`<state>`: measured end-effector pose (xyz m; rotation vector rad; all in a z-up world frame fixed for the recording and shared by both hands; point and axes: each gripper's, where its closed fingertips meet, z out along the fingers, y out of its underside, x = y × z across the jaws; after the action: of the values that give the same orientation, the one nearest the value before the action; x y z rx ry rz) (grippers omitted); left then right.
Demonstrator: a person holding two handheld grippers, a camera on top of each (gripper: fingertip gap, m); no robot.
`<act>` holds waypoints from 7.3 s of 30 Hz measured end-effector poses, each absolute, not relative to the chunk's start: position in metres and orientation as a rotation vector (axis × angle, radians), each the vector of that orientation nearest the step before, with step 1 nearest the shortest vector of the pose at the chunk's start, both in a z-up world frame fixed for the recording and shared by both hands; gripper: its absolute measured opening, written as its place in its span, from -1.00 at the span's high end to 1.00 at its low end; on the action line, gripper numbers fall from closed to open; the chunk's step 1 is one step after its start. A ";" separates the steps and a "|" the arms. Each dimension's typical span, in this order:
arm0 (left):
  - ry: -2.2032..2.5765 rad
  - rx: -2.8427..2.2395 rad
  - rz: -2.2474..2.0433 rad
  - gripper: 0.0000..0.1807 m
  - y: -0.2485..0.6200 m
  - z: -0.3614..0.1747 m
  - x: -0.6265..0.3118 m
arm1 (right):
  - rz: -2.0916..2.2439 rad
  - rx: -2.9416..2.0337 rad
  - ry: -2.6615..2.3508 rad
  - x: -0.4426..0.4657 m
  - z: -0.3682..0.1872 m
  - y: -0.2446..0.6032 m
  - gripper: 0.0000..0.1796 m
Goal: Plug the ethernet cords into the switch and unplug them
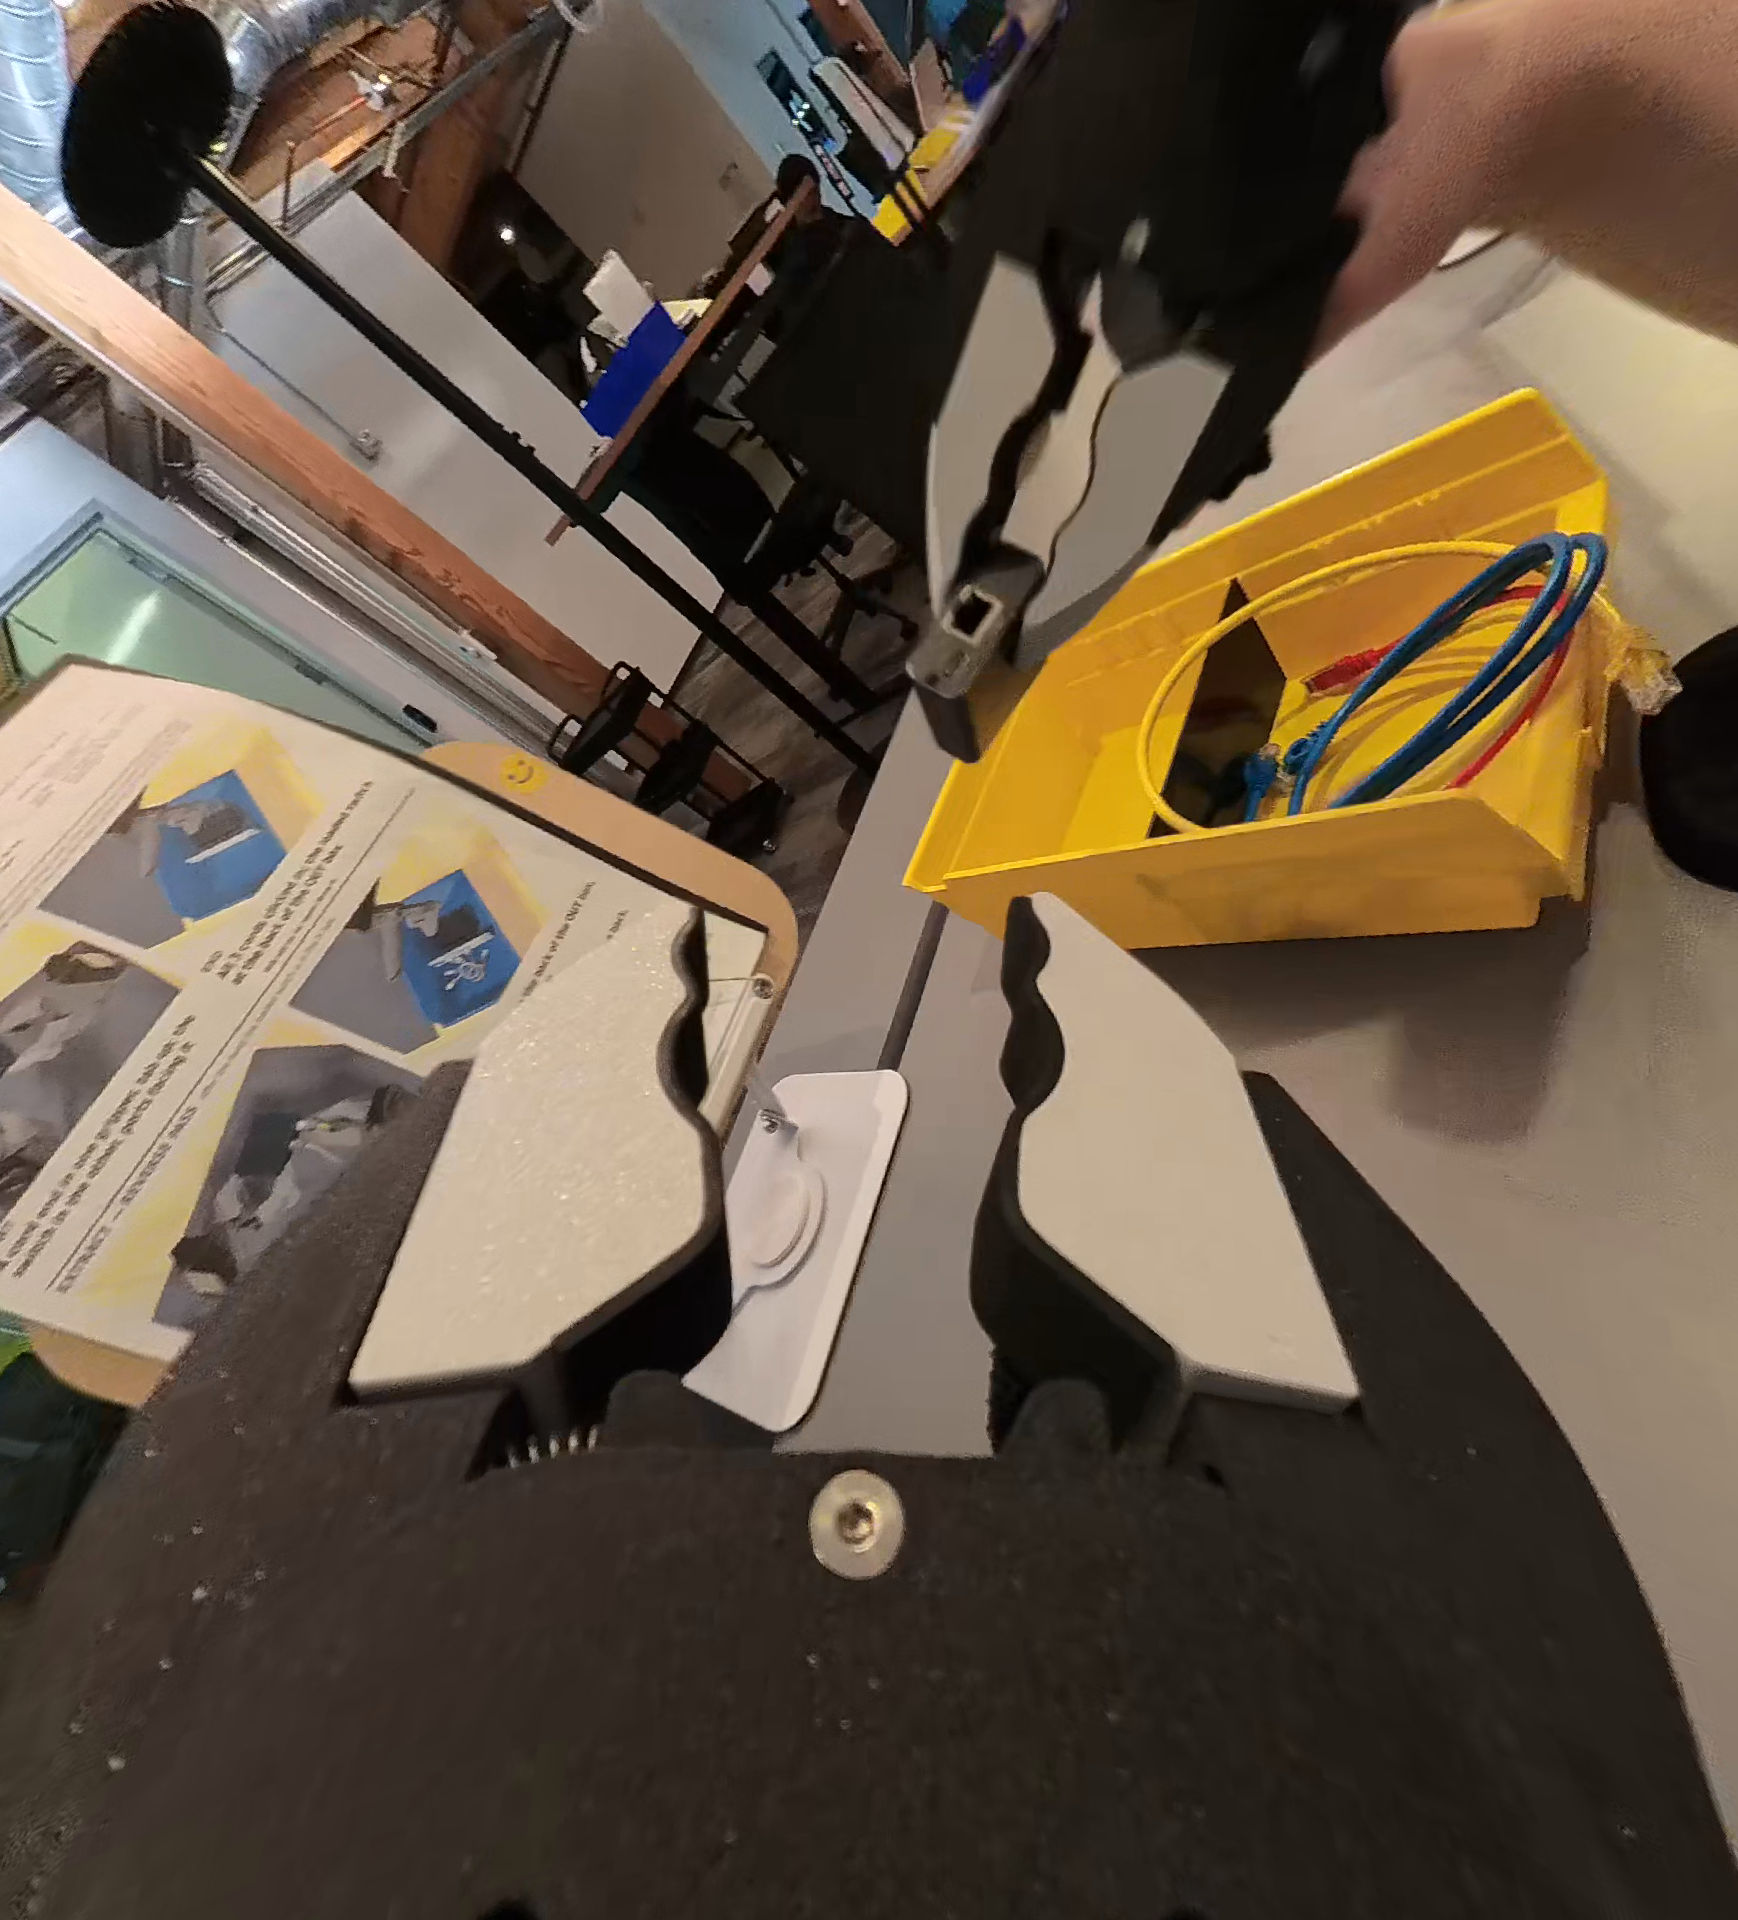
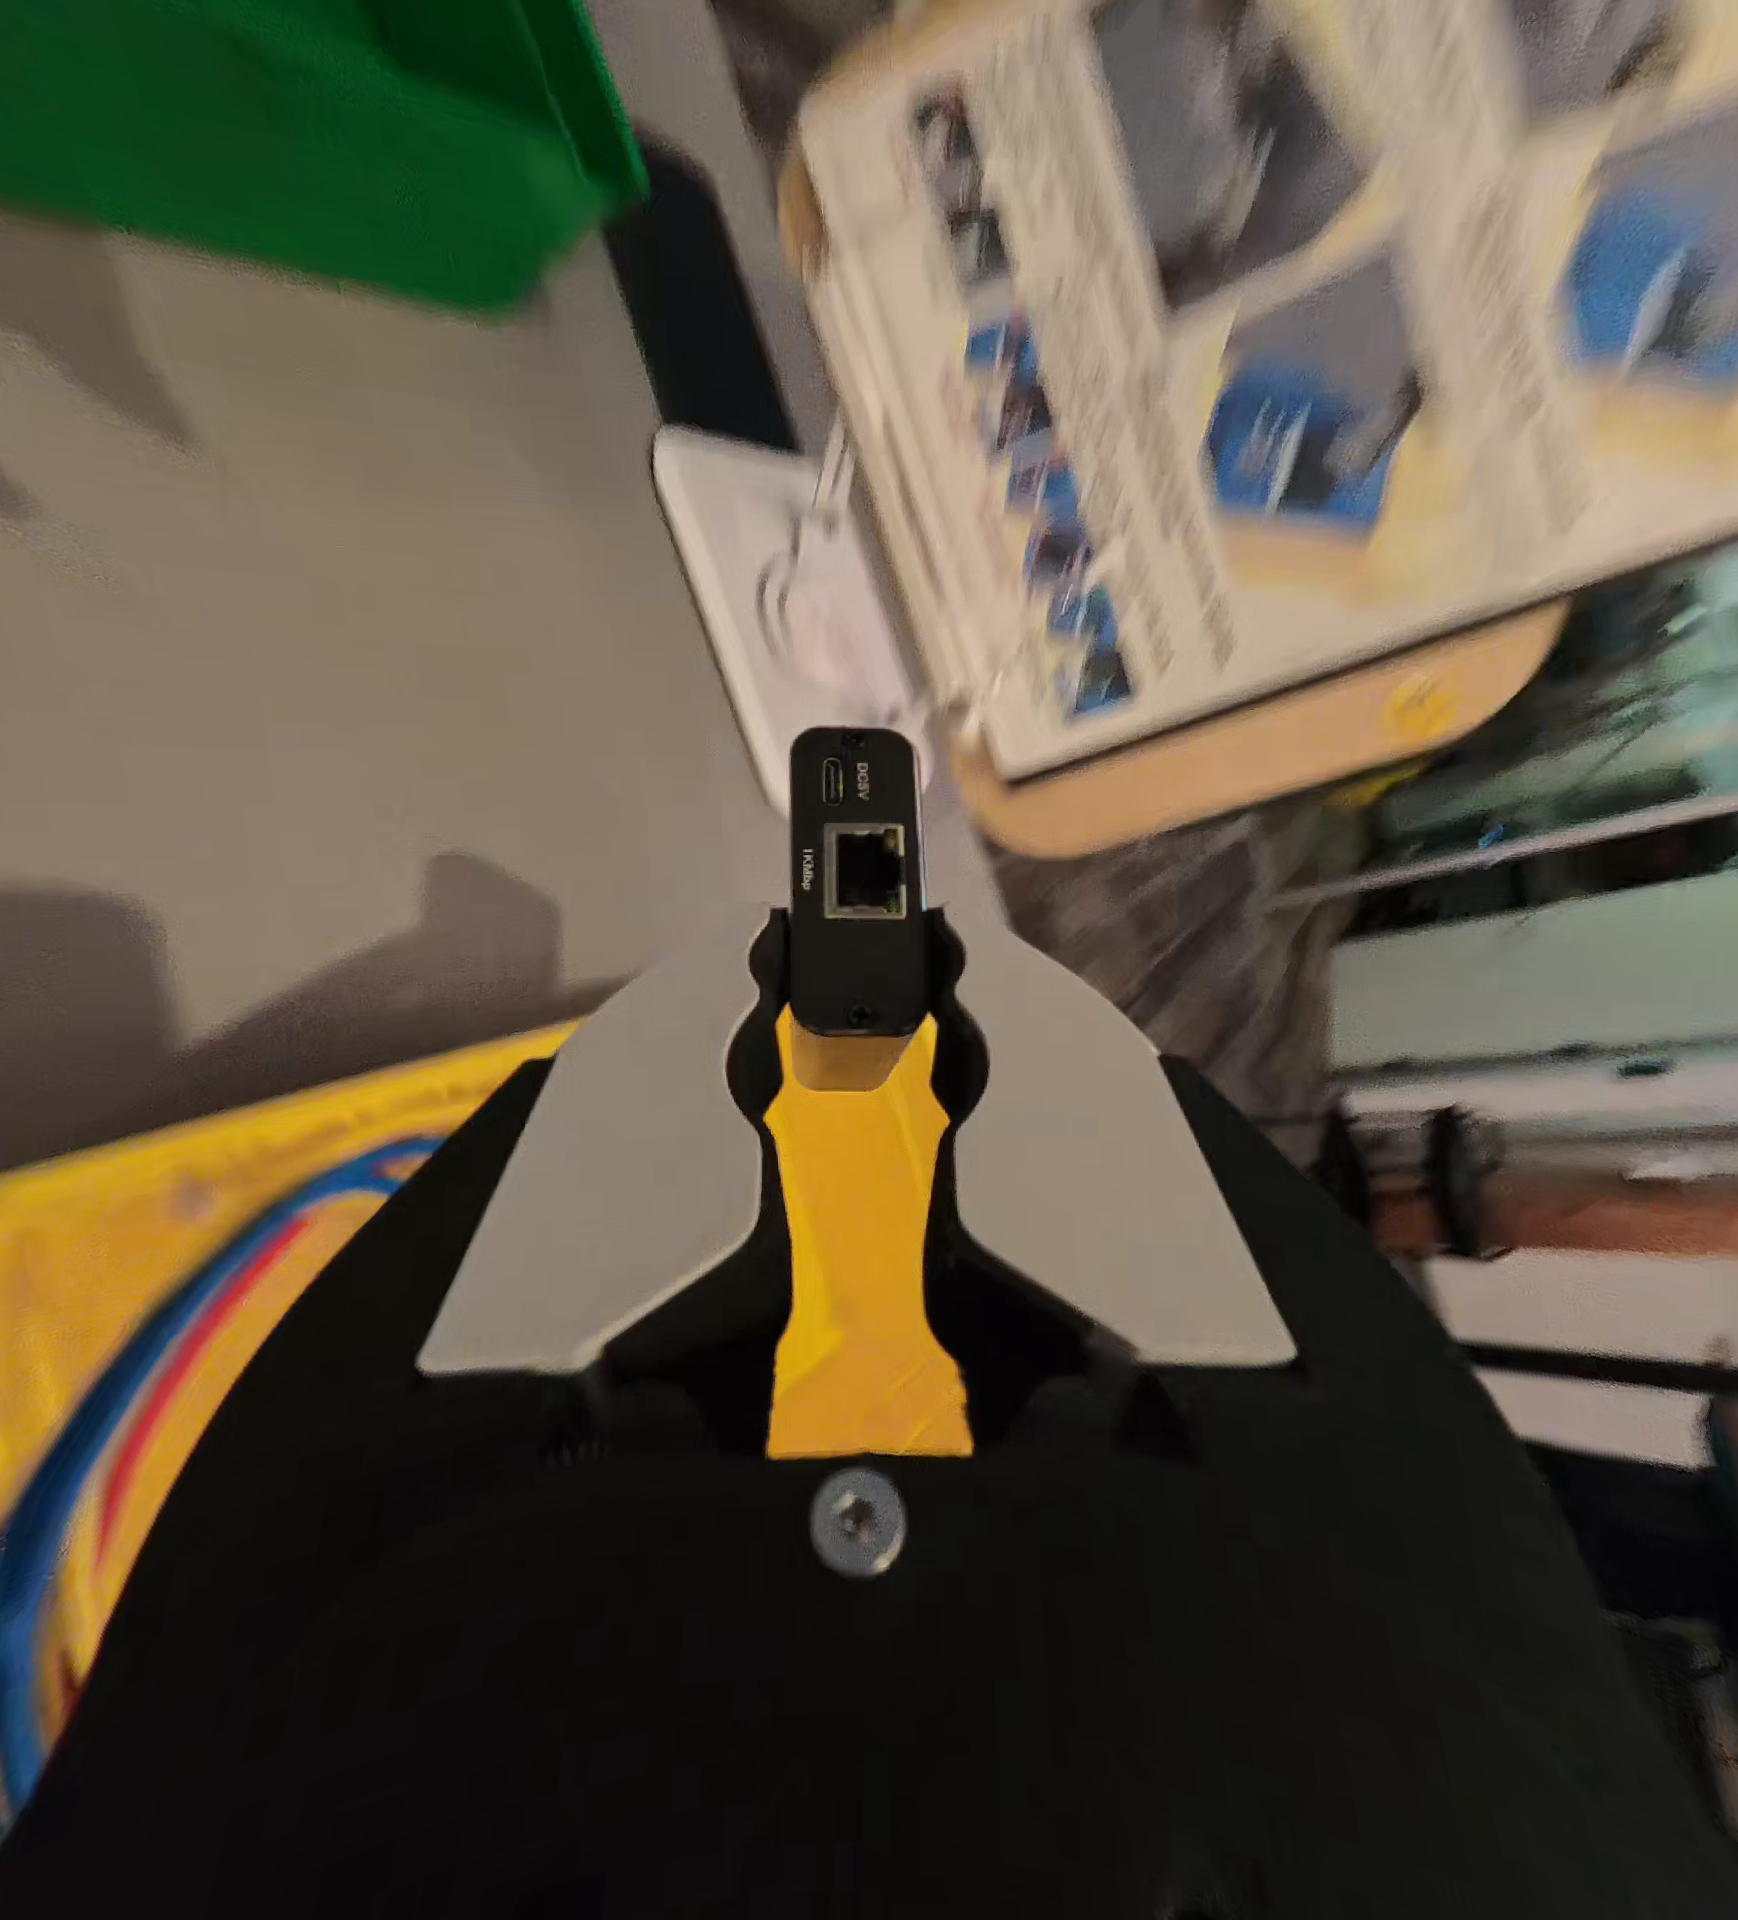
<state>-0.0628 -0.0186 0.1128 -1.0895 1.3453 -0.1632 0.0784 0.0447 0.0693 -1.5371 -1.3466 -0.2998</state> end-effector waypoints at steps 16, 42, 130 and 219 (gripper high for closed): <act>1.323 -1.099 -0.109 0.46 -0.014 0.120 -0.078 | -0.373 -2.434 -1.679 0.222 -0.107 0.131 0.71; 1.339 -1.162 -0.059 0.46 0.003 0.107 -0.082 | -0.105 -2.342 -1.516 0.176 -0.118 0.145 0.69; 0.504 -3.053 -0.247 0.70 0.010 -0.108 -0.330 | 0.419 -3.086 -0.282 0.176 -0.124 0.018 0.90; 0.736 -1.398 -0.176 0.62 -0.082 0.197 -0.218 | 0.542 -3.060 -0.617 -0.137 -0.053 0.034 0.93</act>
<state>-0.2180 -0.0816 0.1972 -1.3985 0.7362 -0.1758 -0.1369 0.0342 -0.0533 -3.0601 -0.6165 0.5420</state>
